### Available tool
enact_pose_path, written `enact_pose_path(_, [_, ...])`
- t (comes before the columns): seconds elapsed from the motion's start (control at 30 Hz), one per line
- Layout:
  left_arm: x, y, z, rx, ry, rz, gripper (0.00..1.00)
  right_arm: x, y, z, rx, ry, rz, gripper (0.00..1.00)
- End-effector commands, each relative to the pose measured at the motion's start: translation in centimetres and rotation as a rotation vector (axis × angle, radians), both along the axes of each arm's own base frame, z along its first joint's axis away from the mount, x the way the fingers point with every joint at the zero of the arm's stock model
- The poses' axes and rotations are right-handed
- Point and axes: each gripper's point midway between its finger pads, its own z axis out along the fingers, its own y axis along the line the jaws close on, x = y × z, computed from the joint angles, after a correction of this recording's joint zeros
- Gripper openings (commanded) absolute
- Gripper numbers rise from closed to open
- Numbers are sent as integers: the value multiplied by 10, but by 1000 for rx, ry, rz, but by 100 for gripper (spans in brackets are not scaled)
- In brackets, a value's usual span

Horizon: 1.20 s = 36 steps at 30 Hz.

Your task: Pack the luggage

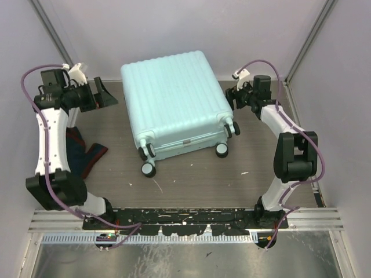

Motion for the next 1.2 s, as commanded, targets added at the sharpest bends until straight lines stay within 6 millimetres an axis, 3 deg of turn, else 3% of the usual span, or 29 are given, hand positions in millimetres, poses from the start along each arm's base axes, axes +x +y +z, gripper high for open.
enact_pose_path(0.0, [25,-1,10,-219,81,34,98,-78,99,11,9,5,349,78])
enact_pose_path(0.2, [53,-16,-4,-355,121,-63,100,-132,132,17,7,-34,450,78])
enact_pose_path(0.33, [59,-41,-22,-375,182,-171,90,-166,147,21,25,-27,479,79])
enact_pose_path(0.53, [53,-114,-47,-330,218,-388,67,-193,123,27,23,-20,383,80])
enact_pose_path(0.7, [48,-168,-70,-280,257,-555,58,-224,106,27,-12,-22,401,80])
enact_pose_path(0.87, [43,-214,-81,-172,254,-694,56,-238,98,27,-11,-18,386,79])
enact_pose_path(0.97, [63,-214,-68,-140,190,-658,59,-236,101,31,21,-17,366,78])
enact_pose_path(1.1, [96,-187,-32,-60,47,-558,67,-229,117,39,95,-13,340,77])
enact_pose_path(1.17, [102,-173,-14,-21,-12,-524,73,-226,129,41,110,-17,354,77])
